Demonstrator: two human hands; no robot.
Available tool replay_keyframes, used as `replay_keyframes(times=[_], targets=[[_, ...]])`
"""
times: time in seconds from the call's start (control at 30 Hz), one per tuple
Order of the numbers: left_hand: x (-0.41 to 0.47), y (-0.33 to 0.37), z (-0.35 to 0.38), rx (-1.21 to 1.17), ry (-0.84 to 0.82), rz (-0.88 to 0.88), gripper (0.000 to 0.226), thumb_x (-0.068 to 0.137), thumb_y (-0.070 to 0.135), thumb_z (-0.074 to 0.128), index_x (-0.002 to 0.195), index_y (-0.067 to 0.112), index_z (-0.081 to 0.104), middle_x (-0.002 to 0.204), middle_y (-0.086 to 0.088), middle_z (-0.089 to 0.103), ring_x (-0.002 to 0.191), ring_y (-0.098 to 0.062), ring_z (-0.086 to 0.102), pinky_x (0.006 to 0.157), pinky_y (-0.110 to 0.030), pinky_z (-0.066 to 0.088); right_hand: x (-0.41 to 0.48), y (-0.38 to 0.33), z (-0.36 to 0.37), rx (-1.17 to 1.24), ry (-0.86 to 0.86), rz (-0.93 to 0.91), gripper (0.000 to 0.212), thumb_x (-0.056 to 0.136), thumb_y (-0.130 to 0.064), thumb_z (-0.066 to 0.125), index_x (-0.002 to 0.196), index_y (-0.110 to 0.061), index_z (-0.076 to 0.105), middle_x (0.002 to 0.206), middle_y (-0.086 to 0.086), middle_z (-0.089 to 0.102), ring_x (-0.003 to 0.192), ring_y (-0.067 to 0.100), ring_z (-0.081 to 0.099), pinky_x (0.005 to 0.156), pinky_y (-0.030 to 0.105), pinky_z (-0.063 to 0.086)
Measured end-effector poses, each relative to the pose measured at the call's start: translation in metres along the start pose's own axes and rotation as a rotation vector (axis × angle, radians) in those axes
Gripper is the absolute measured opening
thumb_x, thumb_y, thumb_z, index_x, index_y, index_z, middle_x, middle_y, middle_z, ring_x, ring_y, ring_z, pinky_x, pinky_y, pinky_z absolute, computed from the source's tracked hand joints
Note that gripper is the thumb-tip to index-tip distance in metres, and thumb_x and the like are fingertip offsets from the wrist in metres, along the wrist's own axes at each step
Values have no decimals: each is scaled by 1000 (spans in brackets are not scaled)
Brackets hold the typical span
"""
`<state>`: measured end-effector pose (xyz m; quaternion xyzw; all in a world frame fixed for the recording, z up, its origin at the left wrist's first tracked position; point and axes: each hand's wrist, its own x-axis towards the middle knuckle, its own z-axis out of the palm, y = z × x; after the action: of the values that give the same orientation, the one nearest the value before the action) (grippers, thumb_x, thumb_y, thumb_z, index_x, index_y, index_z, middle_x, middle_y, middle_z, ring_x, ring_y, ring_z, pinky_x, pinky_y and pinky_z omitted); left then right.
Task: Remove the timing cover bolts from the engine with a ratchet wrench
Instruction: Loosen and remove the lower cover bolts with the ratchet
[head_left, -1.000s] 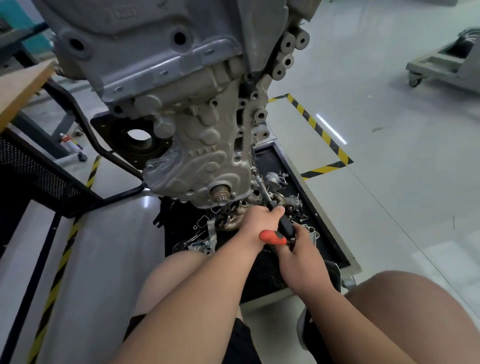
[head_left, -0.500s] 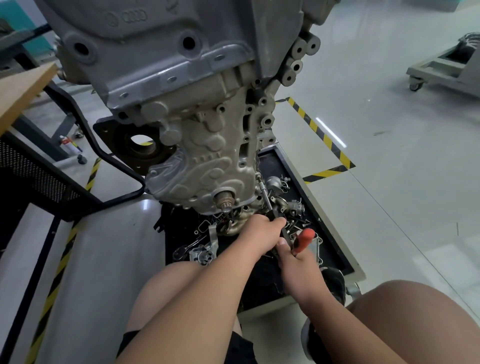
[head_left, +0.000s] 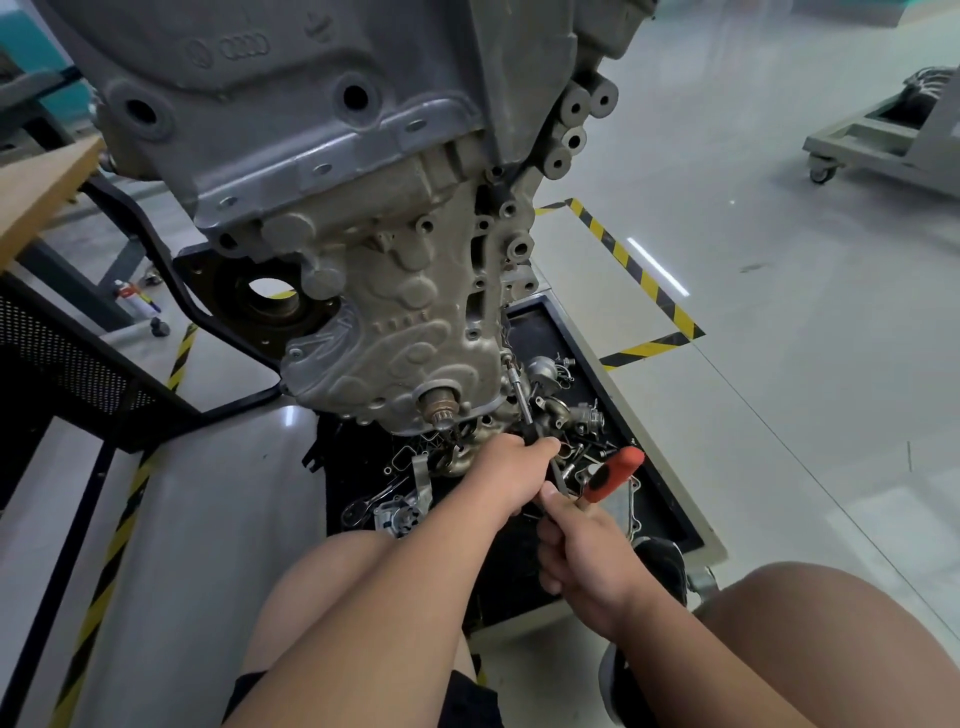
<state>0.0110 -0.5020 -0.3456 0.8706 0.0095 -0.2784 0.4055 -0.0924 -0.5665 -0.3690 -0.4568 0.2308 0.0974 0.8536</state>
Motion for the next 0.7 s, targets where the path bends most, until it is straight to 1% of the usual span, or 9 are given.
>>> replay_keyframes(times=[0.07,0.13,0.23,0.3,0.37,0.43,0.5,0.6,0.7], targets=[[0,0,-1,-6,4,3,27,90,46,56,82,20,59,66,4,53,55,-13,48,48,-22,34,-2,-2,1,73,-20,15,41,101,-32,48,62,-20,54,54,-3,31,38,9,20,37,22,27],[-1,-1,-1,-10,12,5,28,89,46,57,80,20,59,66,4,54,55,-13,48,47,-22,34,-2,-3,1,133,-46,27,51,101,-33,47,53,-26,64,53,-4,34,36,7,20,36,21,26],[-3,-1,-2,-13,22,-5,32,89,47,57,75,19,59,61,4,53,50,-14,47,43,-18,33,-2,-4,2,139,-50,32,53,101,-34,46,53,-28,68,53,-5,34,35,7,20,37,21,26],[-5,0,-3,-13,27,-9,34,90,47,56,72,19,58,57,4,51,47,-13,46,41,-17,33,-1,-3,2,140,-37,33,45,100,-35,48,61,-24,68,52,-4,34,35,7,19,36,21,26],[-6,0,-4,-18,32,-20,34,91,47,55,72,19,59,53,5,50,44,-13,44,41,-16,32,-1,-2,1,154,-35,40,33,100,-35,48,82,-14,66,52,-3,32,35,8,19,36,21,26],[-7,0,-4,-29,32,-27,35,92,46,55,71,19,59,50,5,49,43,-14,43,41,-16,32,-1,-3,-1,156,-55,50,35,101,-35,47,101,-4,62,53,-3,29,35,7,19,36,21,26],[-8,-1,-4,-30,30,-29,35,92,46,54,71,19,59,51,4,49,46,-15,44,43,-17,33,-2,-4,-3,144,-75,58,40,100,-35,47,110,1,60,54,-3,29,35,7,19,37,21,26],[-10,1,-4,-39,24,-27,33,93,46,54,74,19,60,52,5,50,48,-15,45,45,-19,35,-3,-5,-4,133,-69,61,45,100,-35,47,117,6,58,53,-3,32,35,7,19,37,22,25],[-13,2,-4,-45,34,-27,33,94,45,54,74,19,61,46,7,49,43,-13,43,42,-16,33,-3,-5,-2,113,-58,52,38,100,-37,47,101,-2,61,53,-2,33,37,9,19,38,23,26]])
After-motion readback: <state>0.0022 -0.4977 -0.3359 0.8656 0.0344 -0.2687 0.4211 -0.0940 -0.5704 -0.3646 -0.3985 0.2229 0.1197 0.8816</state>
